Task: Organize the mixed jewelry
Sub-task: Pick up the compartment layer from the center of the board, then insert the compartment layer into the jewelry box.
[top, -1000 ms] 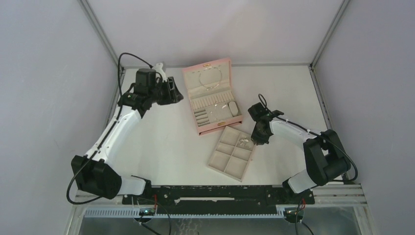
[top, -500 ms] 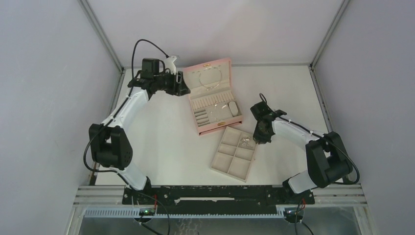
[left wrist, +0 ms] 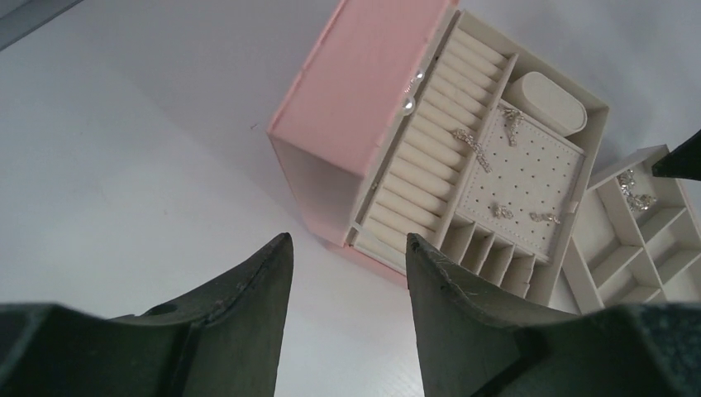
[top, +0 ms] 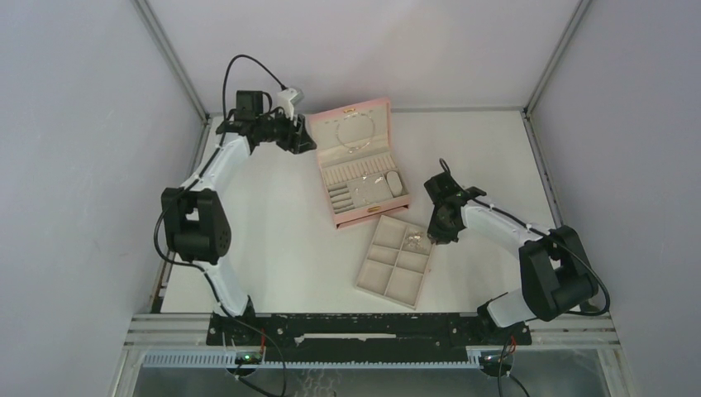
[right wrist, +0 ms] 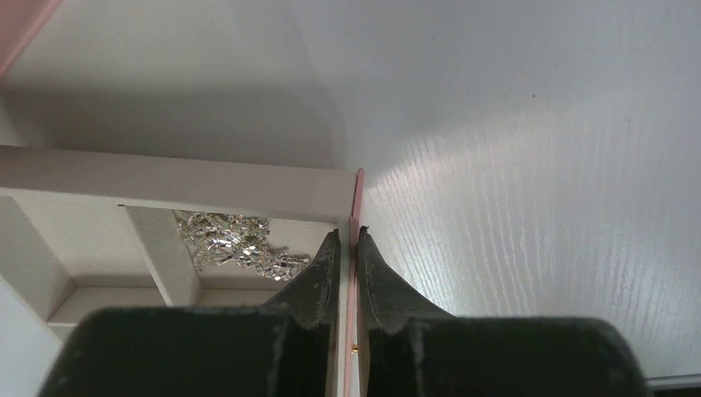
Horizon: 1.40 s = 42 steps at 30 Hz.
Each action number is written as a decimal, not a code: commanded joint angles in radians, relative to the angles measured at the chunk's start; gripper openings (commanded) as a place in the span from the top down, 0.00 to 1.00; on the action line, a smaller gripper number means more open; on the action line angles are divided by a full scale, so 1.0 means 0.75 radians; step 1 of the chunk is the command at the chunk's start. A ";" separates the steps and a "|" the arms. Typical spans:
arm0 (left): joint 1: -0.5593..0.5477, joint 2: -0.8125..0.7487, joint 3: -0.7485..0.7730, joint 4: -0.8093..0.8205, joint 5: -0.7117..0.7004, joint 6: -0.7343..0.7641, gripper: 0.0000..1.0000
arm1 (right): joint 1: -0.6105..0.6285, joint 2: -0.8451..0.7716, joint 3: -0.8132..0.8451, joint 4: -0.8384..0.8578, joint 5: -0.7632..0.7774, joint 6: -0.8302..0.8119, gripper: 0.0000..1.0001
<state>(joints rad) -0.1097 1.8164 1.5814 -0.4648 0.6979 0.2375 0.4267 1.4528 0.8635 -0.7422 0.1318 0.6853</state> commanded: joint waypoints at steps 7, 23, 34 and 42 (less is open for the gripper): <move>0.046 0.126 0.125 0.060 0.355 0.165 0.43 | -0.003 -0.057 -0.018 0.020 -0.025 -0.012 0.99; 0.036 0.060 -0.114 0.425 0.392 -0.127 0.63 | -0.058 -0.104 -0.018 0.012 -0.135 0.051 0.99; 0.035 -0.014 -0.217 0.554 0.307 -0.167 0.53 | -0.066 -0.125 -0.048 0.019 -0.153 0.063 0.99; 0.062 0.069 -0.064 0.511 0.361 -0.124 0.46 | -0.072 -0.155 -0.065 0.011 -0.153 0.053 0.99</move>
<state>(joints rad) -0.0723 1.8671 1.4563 -0.1169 0.9283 0.1219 0.3828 1.3746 0.8158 -0.7475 0.0433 0.7097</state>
